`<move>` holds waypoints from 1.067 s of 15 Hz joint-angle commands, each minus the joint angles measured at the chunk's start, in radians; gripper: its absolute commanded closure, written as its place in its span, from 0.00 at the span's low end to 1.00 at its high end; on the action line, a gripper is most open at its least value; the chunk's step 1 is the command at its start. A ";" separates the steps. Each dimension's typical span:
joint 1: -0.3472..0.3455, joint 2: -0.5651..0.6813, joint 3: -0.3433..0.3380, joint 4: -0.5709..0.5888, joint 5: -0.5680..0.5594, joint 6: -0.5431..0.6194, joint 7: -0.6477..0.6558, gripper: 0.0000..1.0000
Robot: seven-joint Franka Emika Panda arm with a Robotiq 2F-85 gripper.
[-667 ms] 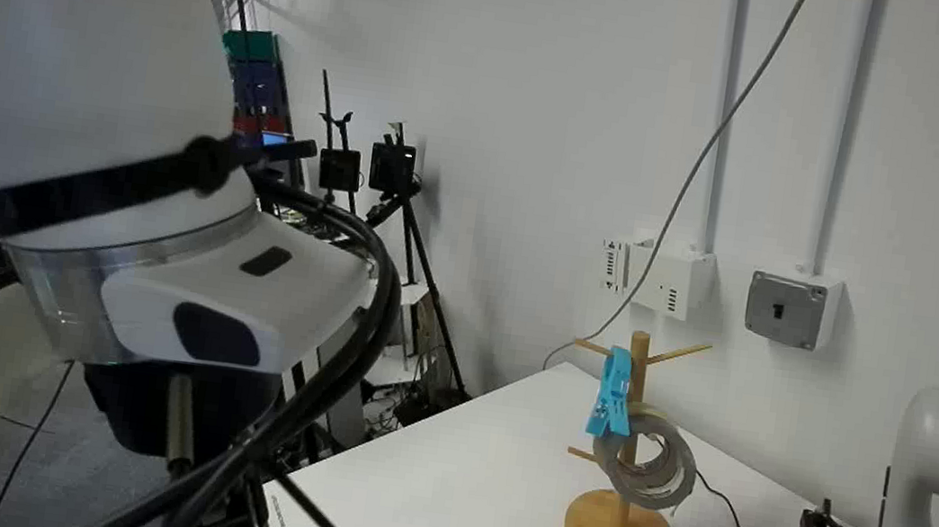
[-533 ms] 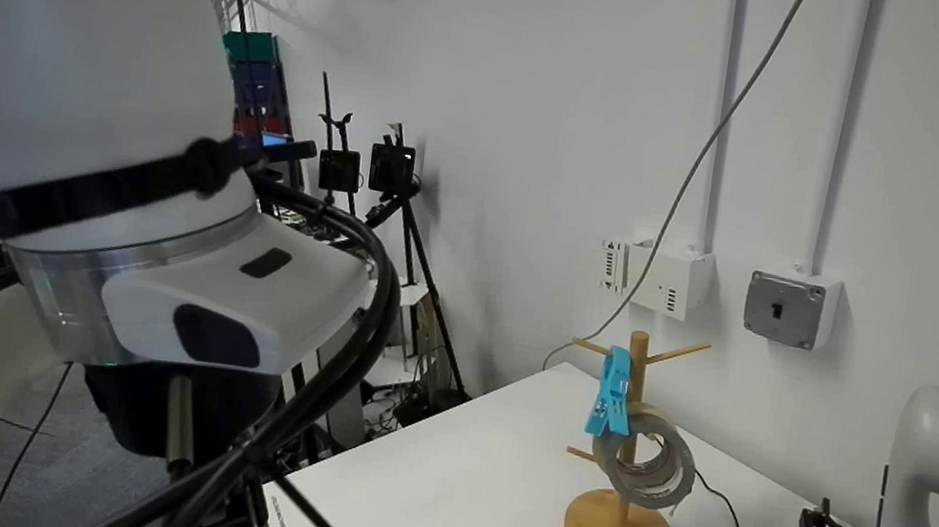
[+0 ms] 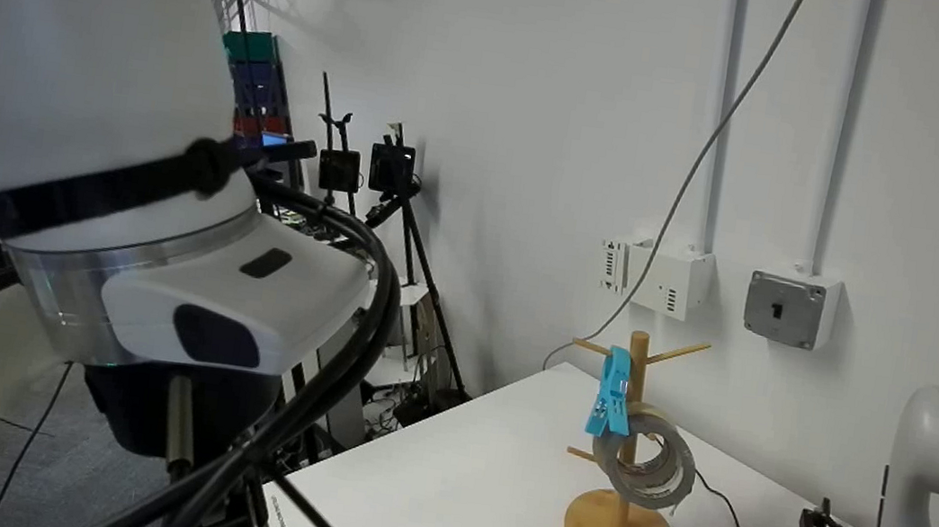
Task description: Hang the cup on the wooden stand
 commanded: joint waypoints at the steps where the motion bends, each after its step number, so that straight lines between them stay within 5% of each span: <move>1: -0.008 0.002 0.007 0.002 0.006 -0.001 -0.005 0.00; 16: 0.004 0.037 0.025 0.003 0.005 0.021 0.007 0.00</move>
